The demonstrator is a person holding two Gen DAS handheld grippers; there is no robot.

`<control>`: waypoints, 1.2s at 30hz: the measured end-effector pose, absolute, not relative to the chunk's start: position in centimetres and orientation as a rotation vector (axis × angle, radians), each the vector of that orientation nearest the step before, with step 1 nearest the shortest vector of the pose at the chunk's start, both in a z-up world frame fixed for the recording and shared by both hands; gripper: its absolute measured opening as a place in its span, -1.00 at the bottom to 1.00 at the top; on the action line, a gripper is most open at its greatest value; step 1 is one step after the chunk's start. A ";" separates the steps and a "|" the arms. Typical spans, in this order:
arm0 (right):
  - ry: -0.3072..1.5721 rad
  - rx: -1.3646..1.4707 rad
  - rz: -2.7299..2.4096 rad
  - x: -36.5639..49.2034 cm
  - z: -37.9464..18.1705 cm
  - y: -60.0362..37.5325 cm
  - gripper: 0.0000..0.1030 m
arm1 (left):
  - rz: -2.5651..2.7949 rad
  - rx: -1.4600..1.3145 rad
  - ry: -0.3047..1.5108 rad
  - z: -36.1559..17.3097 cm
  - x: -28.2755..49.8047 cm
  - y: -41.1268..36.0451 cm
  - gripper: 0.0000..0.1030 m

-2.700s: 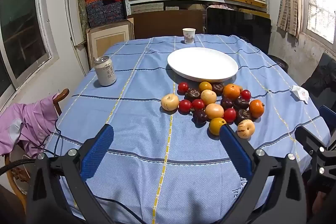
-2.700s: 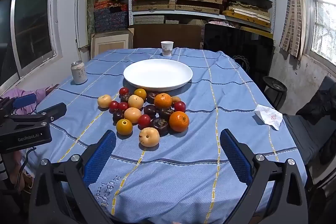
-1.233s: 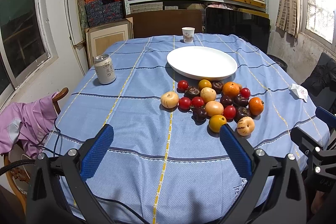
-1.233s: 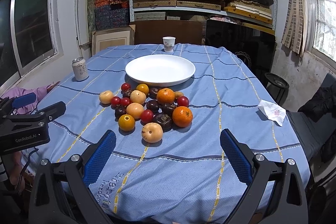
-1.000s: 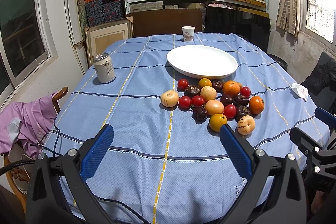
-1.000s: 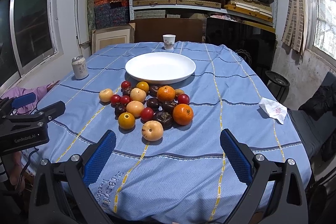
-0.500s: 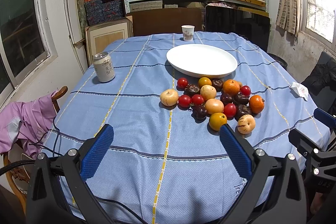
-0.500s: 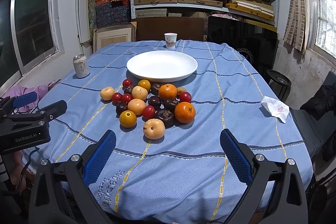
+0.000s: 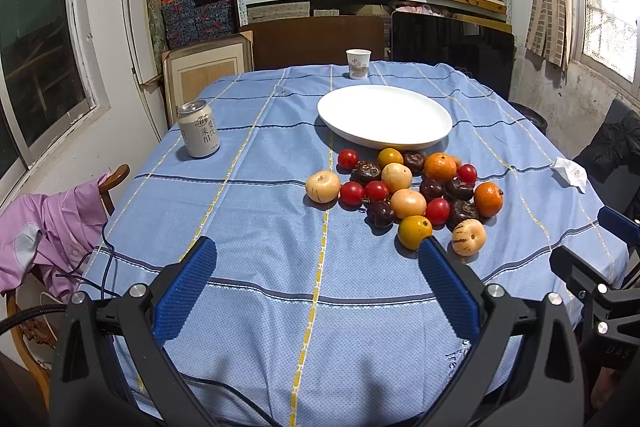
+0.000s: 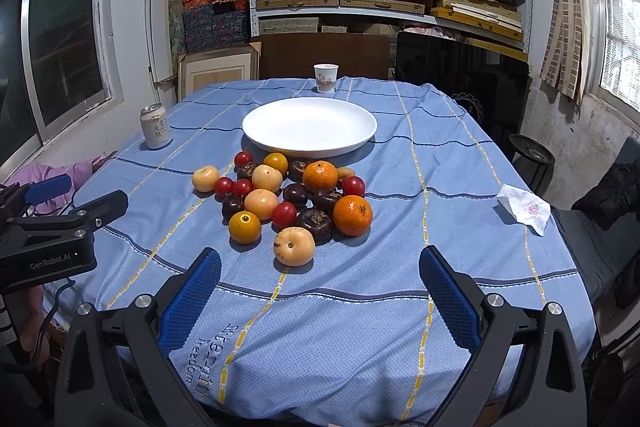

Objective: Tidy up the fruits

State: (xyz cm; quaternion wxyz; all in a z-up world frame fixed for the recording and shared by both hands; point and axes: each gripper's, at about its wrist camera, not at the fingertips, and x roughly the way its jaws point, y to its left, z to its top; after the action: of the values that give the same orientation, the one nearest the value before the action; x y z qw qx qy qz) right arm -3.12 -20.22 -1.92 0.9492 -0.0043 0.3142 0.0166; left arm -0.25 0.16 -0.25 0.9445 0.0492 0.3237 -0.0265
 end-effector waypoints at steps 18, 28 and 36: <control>0.657 -0.010 0.052 -2.5 -1.9 -20.0 0.93 | -0.083 0.073 0.710 -1.8 1.2 0.3 0.92; 0.689 -0.010 0.056 -1.4 -2.9 -20.2 0.93 | -0.067 0.080 0.796 -4.3 4.1 0.4 0.92; 0.726 -0.035 0.065 0.0 -4.1 -20.2 0.93 | -0.075 0.085 0.813 -5.0 8.6 1.2 0.92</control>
State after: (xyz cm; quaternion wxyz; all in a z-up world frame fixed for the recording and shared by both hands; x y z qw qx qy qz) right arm 0.02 -20.16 -4.12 0.9342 -0.0170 0.3550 0.0316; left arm 8.64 1.22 -5.00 0.9170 0.0411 0.3952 -0.0367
